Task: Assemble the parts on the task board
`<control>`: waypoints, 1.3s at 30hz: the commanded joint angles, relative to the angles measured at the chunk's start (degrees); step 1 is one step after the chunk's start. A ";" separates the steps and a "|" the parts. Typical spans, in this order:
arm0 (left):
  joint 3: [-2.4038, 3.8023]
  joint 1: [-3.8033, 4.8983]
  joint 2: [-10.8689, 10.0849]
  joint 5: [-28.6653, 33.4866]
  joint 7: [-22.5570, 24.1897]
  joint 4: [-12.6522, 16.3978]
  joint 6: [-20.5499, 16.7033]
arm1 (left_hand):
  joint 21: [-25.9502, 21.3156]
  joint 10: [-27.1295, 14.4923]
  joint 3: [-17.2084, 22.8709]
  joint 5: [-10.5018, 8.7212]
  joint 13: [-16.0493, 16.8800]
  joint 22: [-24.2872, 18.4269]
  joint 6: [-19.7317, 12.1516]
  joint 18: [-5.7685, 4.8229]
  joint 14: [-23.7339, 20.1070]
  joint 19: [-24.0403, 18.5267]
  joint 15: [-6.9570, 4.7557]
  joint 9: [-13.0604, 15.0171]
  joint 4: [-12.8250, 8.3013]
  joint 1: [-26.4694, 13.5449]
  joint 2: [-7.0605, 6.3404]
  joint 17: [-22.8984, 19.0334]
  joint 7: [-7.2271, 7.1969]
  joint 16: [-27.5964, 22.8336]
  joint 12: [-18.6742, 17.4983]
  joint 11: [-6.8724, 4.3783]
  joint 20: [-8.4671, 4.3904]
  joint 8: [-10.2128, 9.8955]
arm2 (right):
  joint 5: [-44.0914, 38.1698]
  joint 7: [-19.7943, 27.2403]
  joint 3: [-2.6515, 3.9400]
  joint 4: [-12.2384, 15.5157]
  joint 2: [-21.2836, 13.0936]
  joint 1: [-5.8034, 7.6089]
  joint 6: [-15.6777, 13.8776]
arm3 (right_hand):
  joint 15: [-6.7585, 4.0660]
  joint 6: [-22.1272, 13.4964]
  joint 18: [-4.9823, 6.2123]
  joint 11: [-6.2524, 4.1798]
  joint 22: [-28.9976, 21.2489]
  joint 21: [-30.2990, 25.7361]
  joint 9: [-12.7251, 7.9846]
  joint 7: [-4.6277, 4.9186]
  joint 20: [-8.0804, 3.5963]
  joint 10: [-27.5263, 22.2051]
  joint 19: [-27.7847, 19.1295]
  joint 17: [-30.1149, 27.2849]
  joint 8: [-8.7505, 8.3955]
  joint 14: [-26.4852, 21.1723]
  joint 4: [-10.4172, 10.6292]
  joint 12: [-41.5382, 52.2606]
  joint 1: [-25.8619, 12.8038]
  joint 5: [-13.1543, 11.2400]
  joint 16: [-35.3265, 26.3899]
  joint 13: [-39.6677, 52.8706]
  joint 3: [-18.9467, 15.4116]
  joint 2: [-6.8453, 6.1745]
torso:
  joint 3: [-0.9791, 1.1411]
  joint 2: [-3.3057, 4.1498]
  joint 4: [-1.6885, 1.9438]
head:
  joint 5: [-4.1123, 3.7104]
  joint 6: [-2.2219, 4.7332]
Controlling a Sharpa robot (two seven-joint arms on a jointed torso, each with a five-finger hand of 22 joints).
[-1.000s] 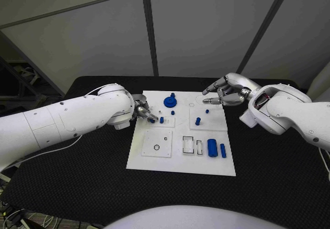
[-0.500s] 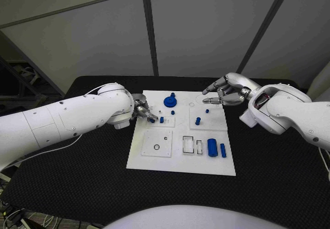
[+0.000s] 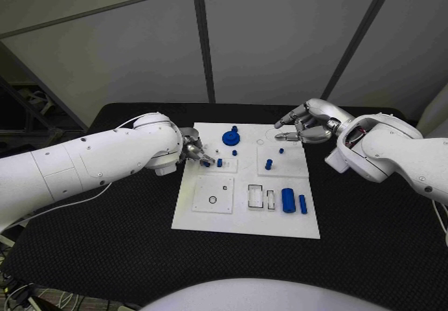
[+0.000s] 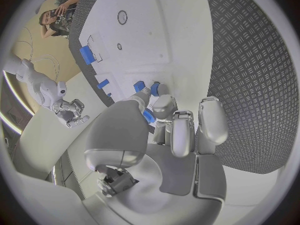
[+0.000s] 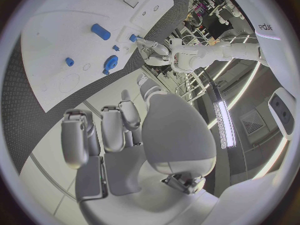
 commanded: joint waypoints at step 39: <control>0.54 0.25 0.03 0.03 -0.32 0.45 0.33 | 0.15 3.85 -0.09 -0.14 4.73 0.14 0.65 1.29 5.08 0.29 -0.37 0.32 0.93 0.87 -0.11 10.95 -0.06 0.38 0.49 -0.40 -0.10 0.40 | -0.01 0.34 0.03 -0.45 0.16 0.10 0.39 | -0.06 0.11 0.45 0.03 10.23 -0.42 0.13 -0.03 -0.20 -0.17 2.83 -0.12 -0.03 1.58 0.63 -0.13 -0.37 0.23 -0.38 -0.05 -0.04 0.36 | 0.04 0.01 -0.04 | 0.02 0.06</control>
